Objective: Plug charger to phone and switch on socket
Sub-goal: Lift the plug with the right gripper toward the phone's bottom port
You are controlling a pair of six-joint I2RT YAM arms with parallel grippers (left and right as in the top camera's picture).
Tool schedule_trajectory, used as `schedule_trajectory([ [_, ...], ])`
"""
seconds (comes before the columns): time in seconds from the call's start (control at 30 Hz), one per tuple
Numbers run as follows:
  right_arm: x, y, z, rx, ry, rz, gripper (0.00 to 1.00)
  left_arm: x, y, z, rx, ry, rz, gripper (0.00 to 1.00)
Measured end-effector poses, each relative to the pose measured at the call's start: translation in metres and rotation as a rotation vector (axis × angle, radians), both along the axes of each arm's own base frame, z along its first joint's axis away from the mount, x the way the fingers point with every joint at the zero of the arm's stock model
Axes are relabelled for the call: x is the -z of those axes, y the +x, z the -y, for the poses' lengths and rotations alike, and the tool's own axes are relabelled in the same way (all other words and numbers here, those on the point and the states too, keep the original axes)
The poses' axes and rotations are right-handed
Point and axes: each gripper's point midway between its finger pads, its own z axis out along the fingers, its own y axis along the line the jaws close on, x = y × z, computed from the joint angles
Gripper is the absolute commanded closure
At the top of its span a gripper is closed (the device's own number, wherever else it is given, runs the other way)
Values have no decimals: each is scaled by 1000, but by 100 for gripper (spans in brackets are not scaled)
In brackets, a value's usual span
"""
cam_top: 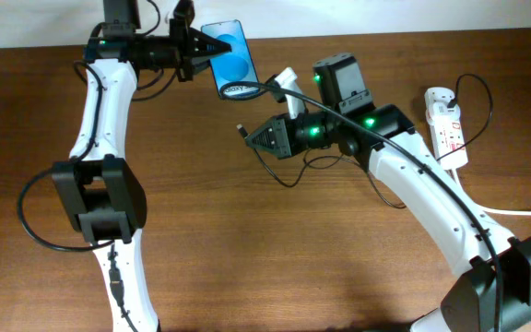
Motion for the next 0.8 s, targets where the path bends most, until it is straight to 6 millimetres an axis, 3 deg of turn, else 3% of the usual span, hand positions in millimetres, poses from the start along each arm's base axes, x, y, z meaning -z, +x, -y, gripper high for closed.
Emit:
schedule_trajectory([
  [0.43, -10, 28, 0, 202, 44, -96, 96, 4, -1, 12, 4, 22, 1, 100],
  [0.8, -5, 27, 3, 240, 31, -160, 96, 3, -1, 15, 11, 22, 16, 100],
])
